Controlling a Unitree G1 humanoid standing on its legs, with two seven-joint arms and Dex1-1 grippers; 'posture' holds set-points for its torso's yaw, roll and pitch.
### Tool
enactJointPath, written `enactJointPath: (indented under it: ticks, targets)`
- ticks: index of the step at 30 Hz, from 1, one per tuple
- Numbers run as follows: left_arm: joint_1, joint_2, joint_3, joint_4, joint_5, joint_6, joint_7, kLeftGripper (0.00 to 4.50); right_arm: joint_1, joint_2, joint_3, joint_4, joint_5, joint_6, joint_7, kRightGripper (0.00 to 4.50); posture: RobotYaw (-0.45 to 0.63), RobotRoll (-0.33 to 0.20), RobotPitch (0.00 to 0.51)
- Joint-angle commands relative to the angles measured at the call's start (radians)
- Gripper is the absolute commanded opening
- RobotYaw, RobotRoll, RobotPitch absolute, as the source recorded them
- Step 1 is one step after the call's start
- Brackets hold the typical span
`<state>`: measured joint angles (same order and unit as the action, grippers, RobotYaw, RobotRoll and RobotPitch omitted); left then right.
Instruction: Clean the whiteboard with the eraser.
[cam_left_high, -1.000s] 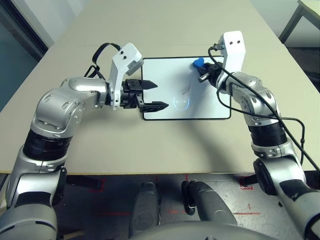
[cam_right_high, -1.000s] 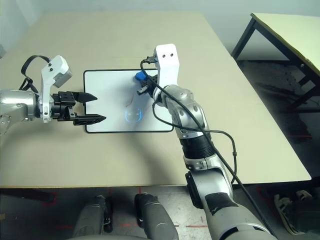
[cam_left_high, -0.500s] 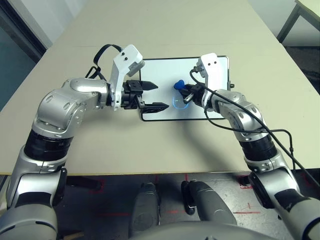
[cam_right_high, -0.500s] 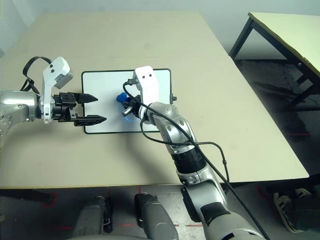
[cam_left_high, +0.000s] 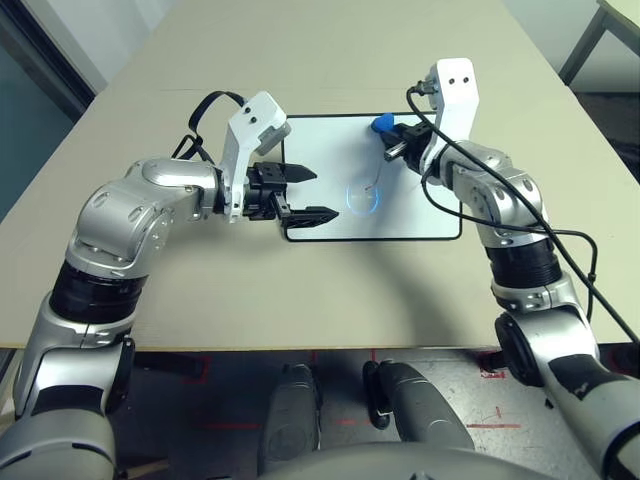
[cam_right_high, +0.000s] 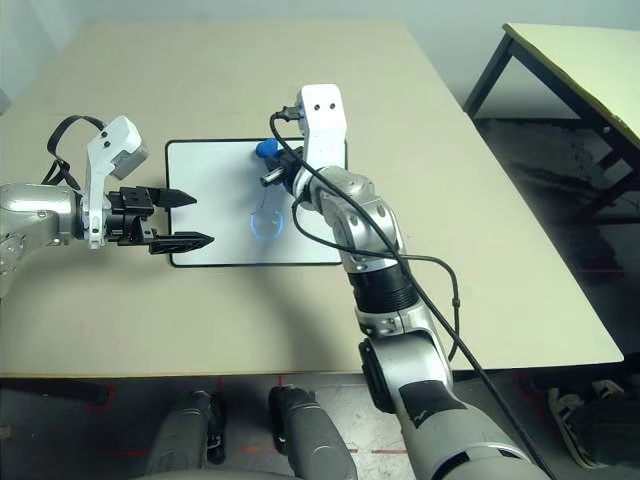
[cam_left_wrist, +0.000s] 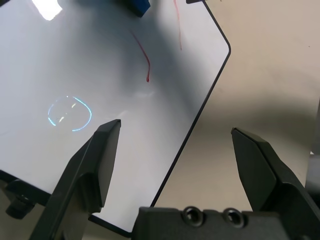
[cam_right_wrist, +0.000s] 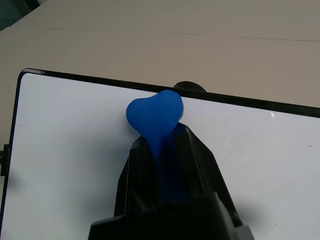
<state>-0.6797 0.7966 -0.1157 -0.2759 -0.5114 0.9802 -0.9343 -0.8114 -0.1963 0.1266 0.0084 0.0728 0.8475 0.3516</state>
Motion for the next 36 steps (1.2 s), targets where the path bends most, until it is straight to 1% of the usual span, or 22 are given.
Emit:
enactJointPath:
  ticks: [1,6,9,13,20,23,27,31,33,36]
  targets:
    - [0.007,0.006,-0.011,-0.001,0.001,0.000,-0.007,4.50,0.078,0.019,0.031,0.028,0.023,0.074,0.017,0.62,-0.04,0.000,0.147]
    - [0.010,0.005,-0.010,-0.006,0.000,0.002,-0.006,4.50,0.178,0.027,0.073,0.031,0.029,0.094,0.044,0.62,-0.04,0.000,0.149]
    - [0.013,0.005,-0.010,-0.010,0.000,0.004,-0.005,4.50,0.216,0.024,0.091,0.059,0.028,0.086,0.056,0.62,-0.04,0.000,0.150]
    - [0.015,0.005,-0.011,-0.015,-0.002,0.007,-0.003,4.50,0.241,0.023,0.101,0.100,0.026,0.073,0.067,0.62,-0.04,0.000,0.150]
    - [0.012,0.007,-0.013,-0.012,0.000,0.006,-0.006,4.50,0.251,0.032,0.109,0.161,0.020,0.041,0.076,0.62,-0.03,0.000,0.149]
    - [0.010,0.007,-0.014,-0.009,0.001,0.005,-0.007,4.50,0.239,0.021,0.100,0.170,0.006,0.009,0.064,0.62,-0.03,0.000,0.149]
    - [0.014,0.011,-0.013,-0.007,0.003,0.002,-0.009,4.50,0.181,-0.021,0.071,0.140,-0.027,-0.027,0.026,0.62,-0.03,0.000,0.149]
    - [0.021,0.014,-0.014,-0.002,0.004,-0.003,-0.013,4.50,0.084,-0.058,0.032,0.082,-0.038,-0.013,-0.011,0.62,-0.03,0.000,0.150]
    - [0.025,0.015,-0.016,0.002,0.006,-0.006,-0.014,4.50,0.050,-0.065,0.029,0.066,-0.038,-0.003,-0.019,0.62,-0.04,0.000,0.147]
    - [0.028,0.017,-0.021,0.017,0.014,-0.016,-0.018,4.50,0.028,-0.066,0.042,0.053,-0.046,0.012,-0.021,0.62,-0.04,0.000,0.144]
